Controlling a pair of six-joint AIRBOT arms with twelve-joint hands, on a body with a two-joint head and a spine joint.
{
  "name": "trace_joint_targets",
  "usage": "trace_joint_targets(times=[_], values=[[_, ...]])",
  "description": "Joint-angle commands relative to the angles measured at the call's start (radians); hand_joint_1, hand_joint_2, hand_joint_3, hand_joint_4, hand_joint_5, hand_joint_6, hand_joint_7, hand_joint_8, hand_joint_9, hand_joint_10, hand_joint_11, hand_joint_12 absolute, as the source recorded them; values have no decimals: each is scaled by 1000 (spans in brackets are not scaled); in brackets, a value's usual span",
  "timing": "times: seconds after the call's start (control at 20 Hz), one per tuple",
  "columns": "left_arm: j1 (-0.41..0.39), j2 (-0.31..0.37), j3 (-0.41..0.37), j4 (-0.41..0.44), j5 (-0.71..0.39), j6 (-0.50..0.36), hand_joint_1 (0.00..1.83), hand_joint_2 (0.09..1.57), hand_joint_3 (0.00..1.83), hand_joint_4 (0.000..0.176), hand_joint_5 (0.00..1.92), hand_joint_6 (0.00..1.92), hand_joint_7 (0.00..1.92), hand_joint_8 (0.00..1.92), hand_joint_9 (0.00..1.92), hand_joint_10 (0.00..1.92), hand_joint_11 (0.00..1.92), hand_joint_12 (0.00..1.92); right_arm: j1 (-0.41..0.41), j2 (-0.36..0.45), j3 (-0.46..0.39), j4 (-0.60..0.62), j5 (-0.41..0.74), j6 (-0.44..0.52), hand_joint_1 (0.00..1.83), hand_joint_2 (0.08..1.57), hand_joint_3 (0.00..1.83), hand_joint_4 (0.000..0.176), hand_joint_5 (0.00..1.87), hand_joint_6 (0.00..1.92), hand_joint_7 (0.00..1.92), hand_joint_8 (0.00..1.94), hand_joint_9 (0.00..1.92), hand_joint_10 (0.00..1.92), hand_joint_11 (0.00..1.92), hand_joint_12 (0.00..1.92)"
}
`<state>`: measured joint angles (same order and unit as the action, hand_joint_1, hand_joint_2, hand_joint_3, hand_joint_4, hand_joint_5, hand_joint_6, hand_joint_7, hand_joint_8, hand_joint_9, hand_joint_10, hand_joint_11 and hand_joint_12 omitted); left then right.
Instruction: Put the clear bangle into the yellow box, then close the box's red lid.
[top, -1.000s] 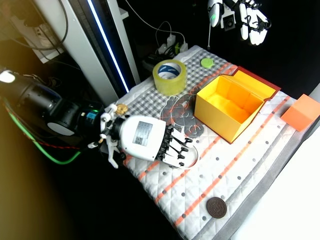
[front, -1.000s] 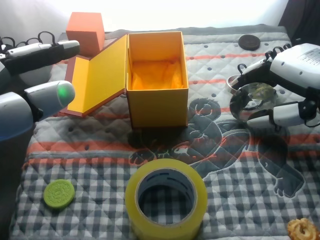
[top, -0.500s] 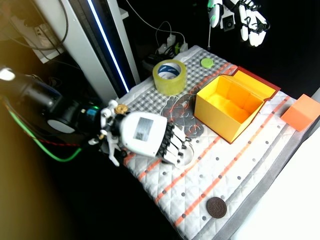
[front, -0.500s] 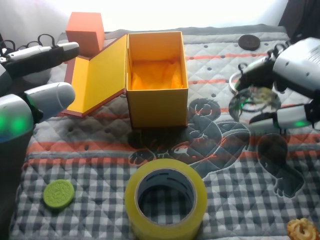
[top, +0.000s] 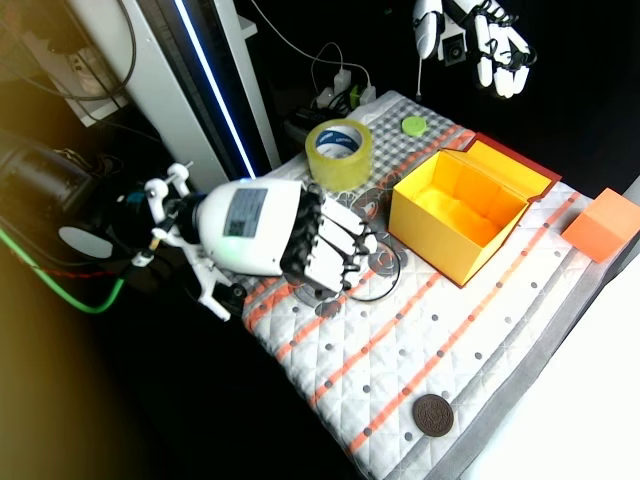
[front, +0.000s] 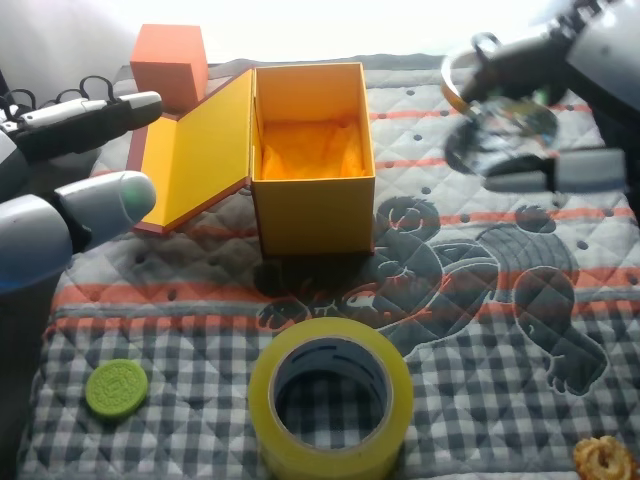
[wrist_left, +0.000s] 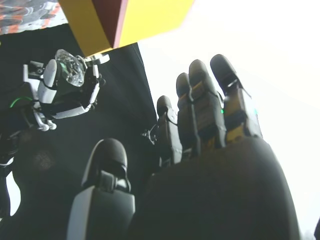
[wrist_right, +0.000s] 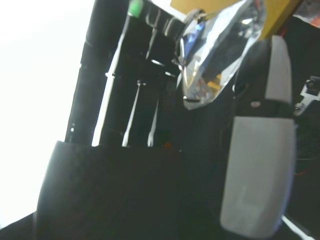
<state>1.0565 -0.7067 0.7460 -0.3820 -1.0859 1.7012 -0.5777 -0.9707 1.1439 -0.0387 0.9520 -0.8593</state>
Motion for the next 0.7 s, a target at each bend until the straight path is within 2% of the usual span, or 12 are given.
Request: trace_joint_targets(times=[0.0,0.05,0.15,0.2,0.25,0.3,0.35,0.4,0.45,0.5,0.6,0.65], values=[[-9,1,5,13,-124,-7,147,1226,0,176,350,2,386,2,394,2,0,842,33,-4,8,9,157,12,1283,1058,2,0,979,855,1271,613,1440,3,1255,469],[-9,1,6,13,-128,-7,133,1226,0,176,347,0,376,0,388,0,0,842,63,-18,17,-6,145,12,1376,1048,0,0,965,787,1209,596,1239,651,1283,391],[-11,1,10,13,-137,-7,104,1236,0,176,327,0,372,0,400,2,0,926,105,-38,31,-27,130,12,1284,1050,1,0,1003,822,1279,586,1350,172,1291,344],[-12,1,13,13,-144,-7,76,1240,1,176,328,1,367,0,395,1,0,907,125,-52,41,-32,123,12,1283,1053,0,0,1000,814,1272,618,1393,82,1289,368],[-13,0,15,12,-151,-7,82,1243,1,176,331,1,360,0,386,1,0,873,145,-68,51,-35,111,11,1296,1031,0,0,1086,630,1304,596,1450,61,1303,484],[-14,-1,17,12,-153,-7,94,1250,1,176,334,1,346,0,365,1,0,822,158,-80,59,-37,100,11,1221,1017,0,0,1217,523,1400,269,1542,110,1231,996],[-15,-2,19,12,-152,-7,84,1250,1,176,334,0,353,3,365,2,0,817,179,-100,72,-43,74,11,1205,1013,1,0,1237,514,1435,170,1563,138,1165,1261],[-17,-4,21,12,-149,-7,82,1250,1,176,335,0,354,3,364,2,0,816,201,-112,82,-53,49,11,1198,1024,0,0,1211,566,1478,107,1516,317,1146,1375],[-23,-10,25,12,-142,-7,77,1248,0,176,322,0,341,0,357,0,0,814,225,-148,100,-73,9,11,1198,1024,0,0,1204,581,1382,673,1365,1165,1222,1694],[-27,-14,29,13,-136,-7,83,1245,0,176,341,4,351,2,370,3,0,839,237,-165,110,-84,-15,11,1270,1047,0,0,1151,483,1213,861,1205,916,1096,1352],[-37,-22,36,13,-125,-7,58,1243,0,176,340,1,352,1,368,1,0,820,275,-202,132,-103,-65,11,1269,1061,0,0,984,912,1298,502,1350,207,1210,655],[-42,-25,39,13,-123,-8,56,1244,0,176,331,0,357,3,376,4,0,817,280,-222,142,-104,-78,11,1266,1062,0,0,961,977,1304,462,1400,64,1285,458]])
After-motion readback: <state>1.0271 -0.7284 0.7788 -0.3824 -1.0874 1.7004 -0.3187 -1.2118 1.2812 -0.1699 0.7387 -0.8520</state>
